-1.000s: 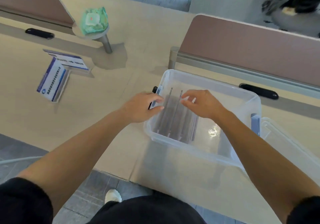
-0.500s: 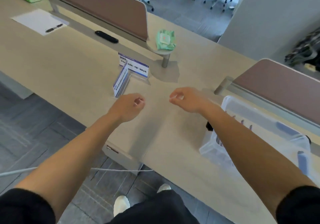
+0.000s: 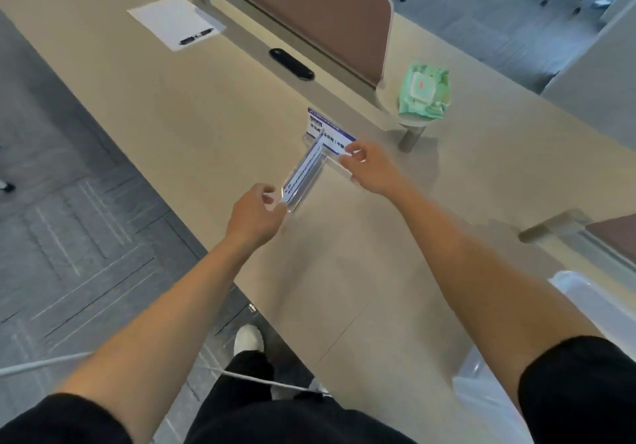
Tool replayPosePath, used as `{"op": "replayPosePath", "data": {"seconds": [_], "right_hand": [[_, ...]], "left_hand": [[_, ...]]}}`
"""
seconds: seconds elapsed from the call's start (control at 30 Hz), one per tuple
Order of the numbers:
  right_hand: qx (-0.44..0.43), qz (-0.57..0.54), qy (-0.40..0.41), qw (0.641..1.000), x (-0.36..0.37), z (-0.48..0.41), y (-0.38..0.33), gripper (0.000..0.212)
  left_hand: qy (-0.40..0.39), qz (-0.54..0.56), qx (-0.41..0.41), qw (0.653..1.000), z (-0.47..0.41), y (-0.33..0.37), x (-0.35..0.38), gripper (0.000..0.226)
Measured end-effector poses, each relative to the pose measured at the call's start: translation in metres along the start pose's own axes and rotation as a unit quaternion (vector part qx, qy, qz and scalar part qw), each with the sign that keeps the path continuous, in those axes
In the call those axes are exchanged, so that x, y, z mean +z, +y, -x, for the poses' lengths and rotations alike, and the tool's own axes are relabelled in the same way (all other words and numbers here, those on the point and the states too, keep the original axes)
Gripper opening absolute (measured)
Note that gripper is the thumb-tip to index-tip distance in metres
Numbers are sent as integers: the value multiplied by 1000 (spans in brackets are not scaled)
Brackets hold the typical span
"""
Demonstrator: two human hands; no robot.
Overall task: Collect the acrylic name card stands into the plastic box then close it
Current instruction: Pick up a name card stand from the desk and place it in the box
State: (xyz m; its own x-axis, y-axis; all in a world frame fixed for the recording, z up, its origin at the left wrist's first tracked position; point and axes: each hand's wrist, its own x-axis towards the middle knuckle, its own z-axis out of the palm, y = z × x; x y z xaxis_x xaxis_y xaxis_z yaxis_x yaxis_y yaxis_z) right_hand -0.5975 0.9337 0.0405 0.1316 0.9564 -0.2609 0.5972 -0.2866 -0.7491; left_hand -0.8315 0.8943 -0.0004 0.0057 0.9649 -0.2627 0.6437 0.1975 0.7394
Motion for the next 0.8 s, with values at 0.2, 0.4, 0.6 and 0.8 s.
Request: {"op": "replayPosePath", "data": {"seconds": [0.2,0.4,0.6,0.8], "right_hand": [[78,-40,19,996,30,-92,3,52],[127,-64,20,990,65,-156,10,78],[137,-102,21,985,90,-167,13,46],[123,-111,7,986,89,-172,21,49]], "left_hand": [[10,103,-65,993,-61,-22,29,59],[-33,132,-53,989,-98,-30,49,69],[-107,73,-90,987,-118,-43,48,41],[-91,-35,-19,995,-117,-42,43,23]]}}
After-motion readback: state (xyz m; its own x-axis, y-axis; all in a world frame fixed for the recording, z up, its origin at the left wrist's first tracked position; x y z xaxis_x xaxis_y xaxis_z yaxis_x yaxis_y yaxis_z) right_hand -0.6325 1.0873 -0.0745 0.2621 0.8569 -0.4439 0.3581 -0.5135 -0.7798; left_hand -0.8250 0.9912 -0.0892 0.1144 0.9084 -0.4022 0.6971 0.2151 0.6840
